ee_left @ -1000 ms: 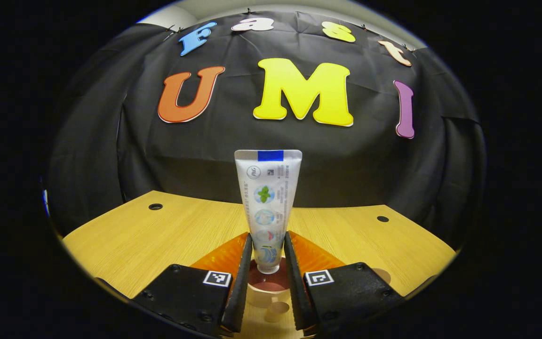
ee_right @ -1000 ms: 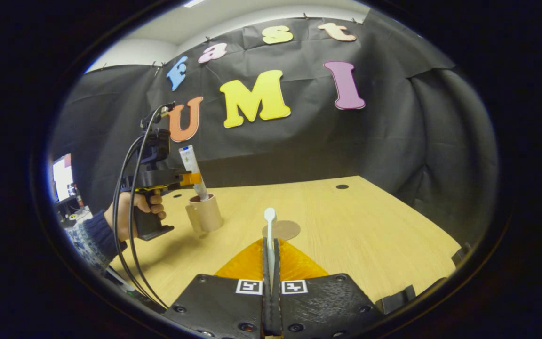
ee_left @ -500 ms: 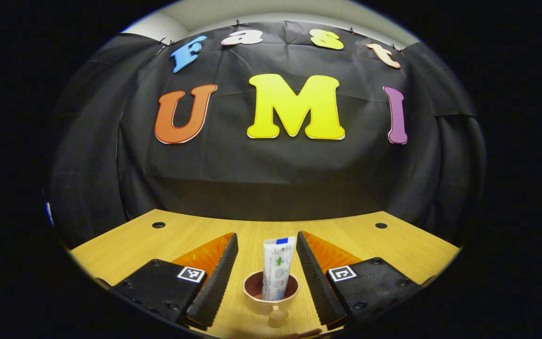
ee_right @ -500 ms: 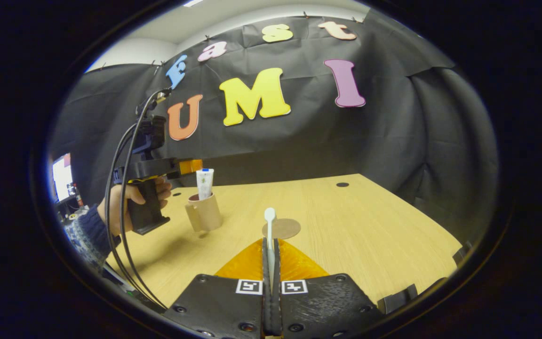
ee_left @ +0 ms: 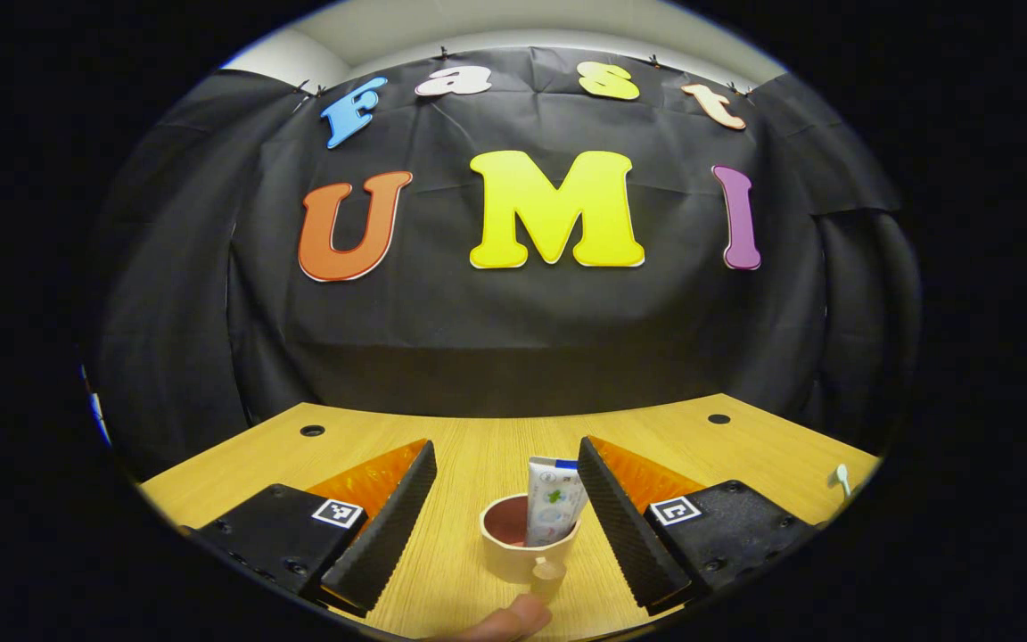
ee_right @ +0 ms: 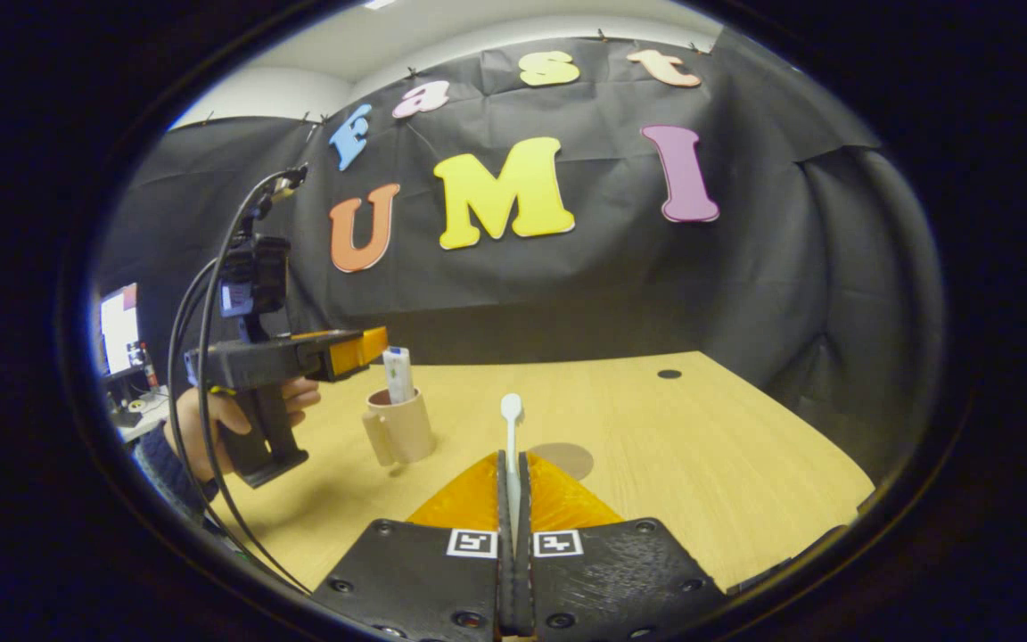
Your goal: Put the toothbrush and toothpaste on the desktop into the cup, then pick up the cup and place it on the coaster on the desktop.
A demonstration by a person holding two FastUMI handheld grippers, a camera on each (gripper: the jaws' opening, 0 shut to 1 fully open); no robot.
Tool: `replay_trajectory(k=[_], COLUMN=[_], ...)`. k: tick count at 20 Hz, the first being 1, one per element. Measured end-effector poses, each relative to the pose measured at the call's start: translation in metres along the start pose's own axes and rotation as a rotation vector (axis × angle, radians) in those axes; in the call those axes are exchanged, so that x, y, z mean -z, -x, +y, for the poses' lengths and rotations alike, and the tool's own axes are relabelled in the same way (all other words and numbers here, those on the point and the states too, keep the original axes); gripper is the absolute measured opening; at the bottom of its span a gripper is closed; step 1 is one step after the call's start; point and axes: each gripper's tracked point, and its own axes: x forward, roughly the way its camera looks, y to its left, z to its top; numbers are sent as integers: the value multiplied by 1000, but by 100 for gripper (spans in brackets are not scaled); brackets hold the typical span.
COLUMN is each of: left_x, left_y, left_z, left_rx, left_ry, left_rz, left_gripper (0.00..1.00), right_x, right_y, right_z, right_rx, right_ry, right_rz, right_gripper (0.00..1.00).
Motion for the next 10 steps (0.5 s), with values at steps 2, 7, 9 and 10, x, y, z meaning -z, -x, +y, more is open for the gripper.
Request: replay_trajectory(k=[2,7,9,10], left_x=[6,19,23,25], left_y=[9,40,53,60], left_z=[9,46,60,67], left_rx=[-4,-34,-50,-56], left_ry=[20,46,41,34], left_rz=[16,16,8,7], left_gripper=[100,100,100,100], right_x=[-15,-51,-65,-73], right_y=[-12,-49,-65,-73], right_z=[19,81,108,121], right_rx=[-31,-124,-152,-162], right_ry=[2,-36,-46,-47], right_rz=[-15,-35,-43,-54], right_gripper=[0,0,0,0])
